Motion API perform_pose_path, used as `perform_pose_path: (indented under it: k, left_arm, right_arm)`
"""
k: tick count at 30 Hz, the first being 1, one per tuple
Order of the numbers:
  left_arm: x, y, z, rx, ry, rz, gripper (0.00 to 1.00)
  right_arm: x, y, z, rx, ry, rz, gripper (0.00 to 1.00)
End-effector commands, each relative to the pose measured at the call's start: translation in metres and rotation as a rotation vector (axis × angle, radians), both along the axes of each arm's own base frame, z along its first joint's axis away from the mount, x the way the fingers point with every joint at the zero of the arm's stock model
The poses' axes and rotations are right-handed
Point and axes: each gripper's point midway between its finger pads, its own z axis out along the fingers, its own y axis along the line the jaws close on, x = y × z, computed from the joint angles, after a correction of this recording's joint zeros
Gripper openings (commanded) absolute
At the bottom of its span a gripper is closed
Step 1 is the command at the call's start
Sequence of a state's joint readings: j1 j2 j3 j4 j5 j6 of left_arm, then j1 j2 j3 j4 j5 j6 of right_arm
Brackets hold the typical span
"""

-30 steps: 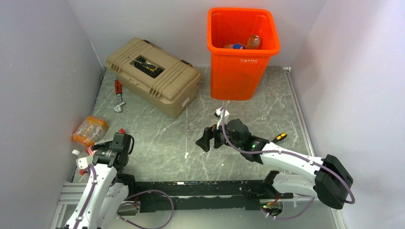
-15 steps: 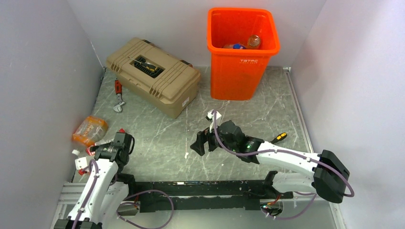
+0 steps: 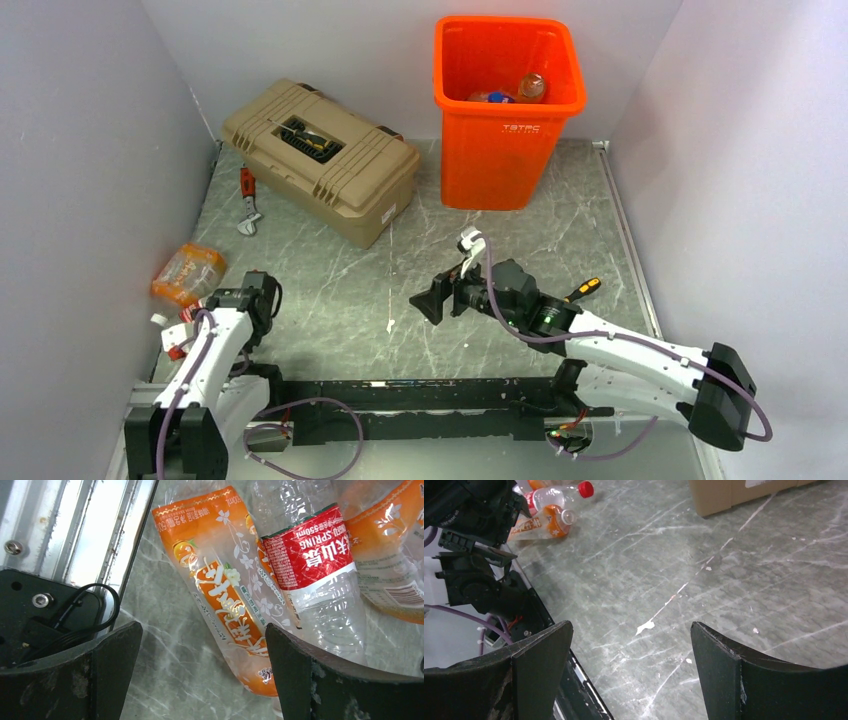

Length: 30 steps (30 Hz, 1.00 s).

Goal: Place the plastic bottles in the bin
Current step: Pick up the plastic bottle from the corner of the board.

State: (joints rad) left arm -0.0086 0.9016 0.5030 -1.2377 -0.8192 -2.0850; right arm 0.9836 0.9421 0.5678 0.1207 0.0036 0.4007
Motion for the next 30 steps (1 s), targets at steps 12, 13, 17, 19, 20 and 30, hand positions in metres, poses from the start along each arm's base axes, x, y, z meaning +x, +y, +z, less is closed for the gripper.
perform_pose_path:
  k: [12, 13, 17, 19, 20, 30]
  left_arm:
    - [0.031, 0.028, -0.006, 0.063, -0.287, 0.129, 0.99]
    - [0.033, 0.029, -0.007, 0.058, -0.281, 0.131, 0.99]
    - [0.038, 0.036, -0.017, 0.033, -0.239, 0.144, 0.99]
    - [0.041, 0.037, -0.022, 0.013, -0.224, 0.148, 1.0]
    - [0.042, 0.038, -0.023, 0.004, -0.22, 0.145, 0.99]
    - [0.055, 0.044, -0.028, -0.001, -0.245, 0.071, 0.81]
  right_arm:
    - [-0.004, -0.023, 0.002, 0.025, -0.045, -0.054, 0.93]
    - [-0.004, -0.023, 0.001, 0.025, -0.045, -0.053, 0.92]
    - [-0.003, -0.026, 0.0, 0.018, -0.049, -0.064, 0.92]
    - [-0.002, -0.028, -0.001, 0.015, -0.054, -0.072, 0.92]
    - [-0.002, -0.028, -0.001, 0.014, -0.055, -0.075, 0.92]
    - [0.0, -0.031, -0.008, 0.007, -0.055, -0.092, 0.93]
